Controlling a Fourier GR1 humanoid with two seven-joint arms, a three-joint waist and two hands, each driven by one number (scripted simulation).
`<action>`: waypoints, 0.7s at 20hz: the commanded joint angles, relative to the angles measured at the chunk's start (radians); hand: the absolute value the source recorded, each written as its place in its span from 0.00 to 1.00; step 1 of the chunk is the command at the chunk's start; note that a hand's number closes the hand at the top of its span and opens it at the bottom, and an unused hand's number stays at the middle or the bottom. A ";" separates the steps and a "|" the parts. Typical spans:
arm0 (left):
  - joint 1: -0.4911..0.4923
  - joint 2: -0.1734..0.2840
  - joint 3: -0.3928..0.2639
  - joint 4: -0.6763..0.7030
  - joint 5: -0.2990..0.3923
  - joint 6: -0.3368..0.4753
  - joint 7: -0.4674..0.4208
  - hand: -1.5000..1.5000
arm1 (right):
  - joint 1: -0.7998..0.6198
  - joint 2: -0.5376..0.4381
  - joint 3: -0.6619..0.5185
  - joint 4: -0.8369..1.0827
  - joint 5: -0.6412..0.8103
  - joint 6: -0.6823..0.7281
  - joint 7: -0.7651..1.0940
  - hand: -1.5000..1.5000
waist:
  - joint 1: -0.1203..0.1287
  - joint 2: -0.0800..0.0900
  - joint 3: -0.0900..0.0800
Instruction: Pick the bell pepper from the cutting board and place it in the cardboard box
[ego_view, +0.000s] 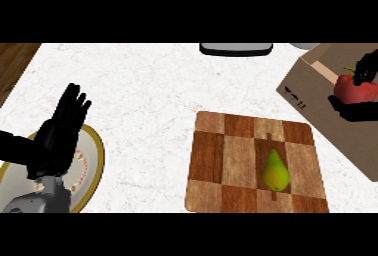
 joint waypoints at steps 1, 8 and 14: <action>-0.009 -0.018 -0.019 0.074 -0.032 0.000 -0.071 0.50 | -0.057 -0.062 -0.021 0.248 0.030 -0.086 -0.125 1.00 | -0.002 0.002 0.000; -0.017 -0.014 -0.010 0.038 0.004 -0.011 -0.027 0.50 | -0.065 -0.178 0.120 0.480 0.235 0.041 -0.090 0.00 | 0.022 0.009 -0.001; 0.001 0.006 -0.014 -0.017 -0.008 -0.010 0.010 0.50 | -0.203 -0.169 0.005 0.763 0.125 -0.083 -0.253 0.00 | 0.021 0.005 0.002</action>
